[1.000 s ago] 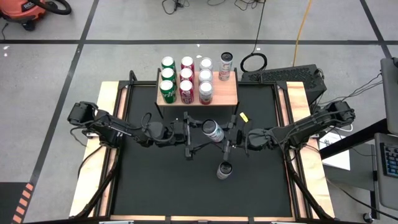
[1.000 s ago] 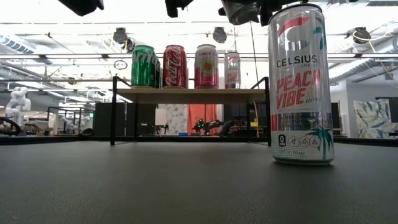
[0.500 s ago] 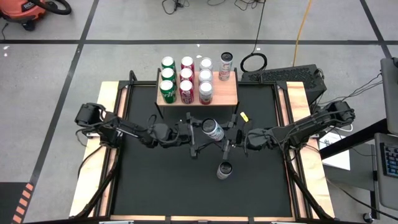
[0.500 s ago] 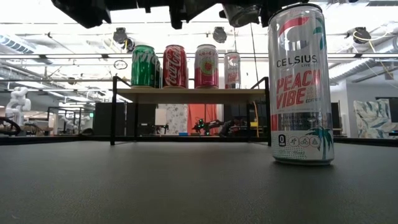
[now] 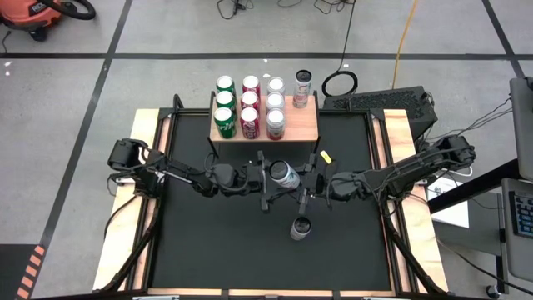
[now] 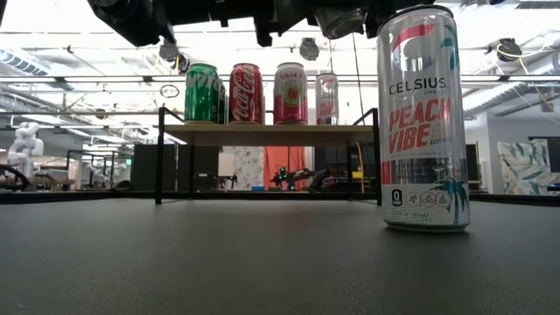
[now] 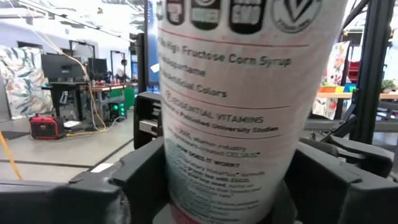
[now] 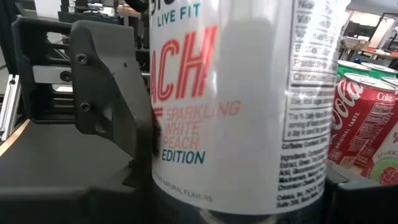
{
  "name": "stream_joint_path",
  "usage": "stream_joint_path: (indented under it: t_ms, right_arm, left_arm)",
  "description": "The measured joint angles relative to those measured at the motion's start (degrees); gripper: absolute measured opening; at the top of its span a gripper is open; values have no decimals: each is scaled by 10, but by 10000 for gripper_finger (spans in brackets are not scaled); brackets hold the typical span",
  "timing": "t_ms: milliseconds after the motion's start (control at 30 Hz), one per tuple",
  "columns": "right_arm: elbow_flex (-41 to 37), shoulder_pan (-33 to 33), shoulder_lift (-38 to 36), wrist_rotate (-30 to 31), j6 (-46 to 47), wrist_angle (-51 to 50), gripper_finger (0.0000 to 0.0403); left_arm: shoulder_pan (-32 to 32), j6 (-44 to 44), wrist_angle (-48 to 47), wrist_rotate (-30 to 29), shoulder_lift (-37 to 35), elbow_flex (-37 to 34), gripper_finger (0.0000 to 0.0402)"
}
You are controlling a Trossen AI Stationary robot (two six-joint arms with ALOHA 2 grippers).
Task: Place canned beverage on shelf
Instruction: Put the top white soda can on the shelf aligned with the other white soda can
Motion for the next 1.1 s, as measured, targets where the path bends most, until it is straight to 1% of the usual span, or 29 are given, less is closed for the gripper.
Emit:
stream_joint_path:
  t_ms: [133,200,367,433,533,667,800,900,967,1100]
  right_arm:
    - [0,0,0,1,6,-14,232]
    - [0,0,0,2,14,-18,238]
    - [0,0,0,-3,33,-28,273]
    - [0,0,-2,-16,48,-43,290]
    - [0,0,-13,-47,73,-78,312]
    - [0,0,-39,-61,91,-137,333]
    - [0,1,-70,-61,99,-204,338]
    - [0,1,-95,-61,101,-249,337]
    - [0,1,-112,-65,101,-275,337]
    - [0,1,-141,-108,89,-278,337]
  left_arm:
    - [0,0,-5,5,0,0,254]
    - [0,-1,-5,10,0,0,243]
    - [0,-4,-8,17,0,0,240]
    - [0,-5,-10,18,-1,0,240]
    - [0,-5,-26,20,-7,0,240]
    - [0,-5,-70,29,-30,0,240]
    - [-1,-6,-149,32,-70,0,240]
    - [-4,-10,-237,32,-111,0,240]
    - [-4,-28,-305,33,-142,0,240]
    - [-4,-78,-446,35,-190,0,240]
